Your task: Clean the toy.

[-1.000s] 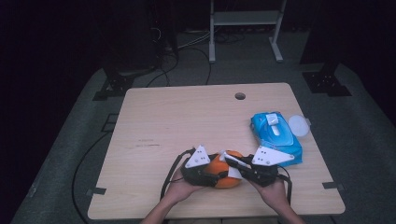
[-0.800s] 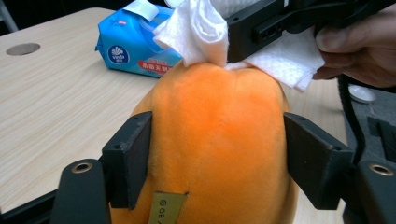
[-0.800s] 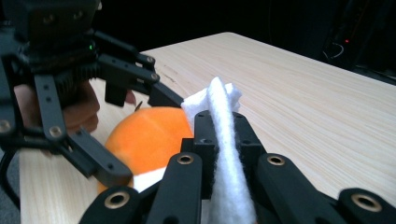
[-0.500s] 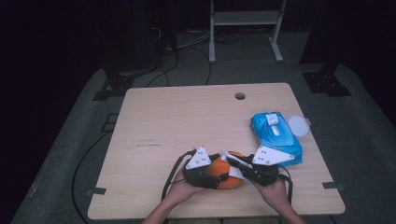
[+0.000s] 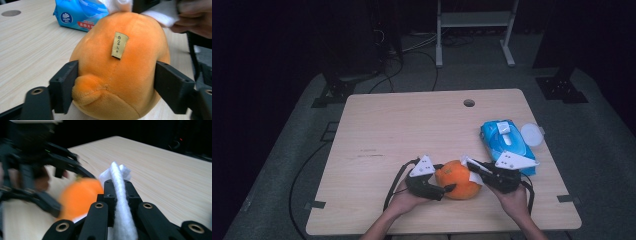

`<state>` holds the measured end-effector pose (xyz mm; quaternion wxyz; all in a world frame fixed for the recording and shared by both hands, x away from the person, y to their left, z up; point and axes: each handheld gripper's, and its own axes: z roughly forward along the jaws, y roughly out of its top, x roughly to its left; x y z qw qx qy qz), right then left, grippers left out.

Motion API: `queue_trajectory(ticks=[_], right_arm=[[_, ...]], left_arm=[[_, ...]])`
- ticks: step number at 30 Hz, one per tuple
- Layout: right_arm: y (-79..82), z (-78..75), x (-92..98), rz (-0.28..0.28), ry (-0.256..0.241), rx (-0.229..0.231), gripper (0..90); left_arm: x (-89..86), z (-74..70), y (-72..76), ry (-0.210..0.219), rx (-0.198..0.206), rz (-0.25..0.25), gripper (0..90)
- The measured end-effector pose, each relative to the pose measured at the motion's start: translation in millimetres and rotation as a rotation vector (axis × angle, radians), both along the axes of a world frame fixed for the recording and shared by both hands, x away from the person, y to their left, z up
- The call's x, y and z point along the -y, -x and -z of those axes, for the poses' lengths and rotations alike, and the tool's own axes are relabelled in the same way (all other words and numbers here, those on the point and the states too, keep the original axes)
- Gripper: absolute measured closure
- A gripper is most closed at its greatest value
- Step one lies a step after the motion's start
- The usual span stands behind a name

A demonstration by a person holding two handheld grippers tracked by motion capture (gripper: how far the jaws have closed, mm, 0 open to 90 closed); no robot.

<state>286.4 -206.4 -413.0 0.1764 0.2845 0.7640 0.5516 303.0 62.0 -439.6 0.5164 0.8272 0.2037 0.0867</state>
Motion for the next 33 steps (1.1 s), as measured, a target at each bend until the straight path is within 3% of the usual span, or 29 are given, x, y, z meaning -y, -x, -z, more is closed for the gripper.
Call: queue_trajectory(ticks=[6,10,12,15,18,20,23,25,29,33], right_arm=[[11.3,-5.6,-26.0,-0.069,0.033,0.036,82.5],[4.2,-2.5,-11.8,-0.035,0.026,0.020,82.6],[0.1,0.9,-2.0,-0.016,0.013,-0.003,82.6],[0.4,1.0,1.3,-0.019,0.009,-0.008,82.6],[4.1,0.8,-6.5,-0.055,0.007,-0.005,82.6],[5.1,0.8,-10.7,-0.068,0.016,0.004,82.5],[2.7,2.1,-7.4,-0.052,0.009,-0.001,82.5],[1.5,1.9,-4.3,-0.031,0.000,-0.001,82.5],[5.5,-5.7,-6.5,-0.018,-0.014,0.016,82.6],[20.5,-16.1,-32.9,-0.098,0.006,0.077,82.5]], left_arm=[[1.7,-0.2,4.0,-0.010,0.010,-0.014,26.3],[-6.7,-2.4,1.9,0.037,0.015,0.037,25.7],[-9.0,-2.4,-1.4,0.072,-0.008,0.047,23.3],[-5.0,2.8,-7.4,0.038,-0.044,0.025,9.9],[2.1,8.5,-10.2,0.014,-0.105,0.057,4.6],[3.8,8.7,-7.1,0.000,-0.088,0.065,7.2],[1.2,3.0,-2.4,-0.001,-0.044,0.048,28.7],[0.7,-1.7,-0.3,0.004,-0.031,0.036,34.8],[-1.1,-14.9,2.4,-0.036,-0.012,0.008,39.4],[0.3,-19.9,7.0,-0.041,0.002,0.011,40.3]])
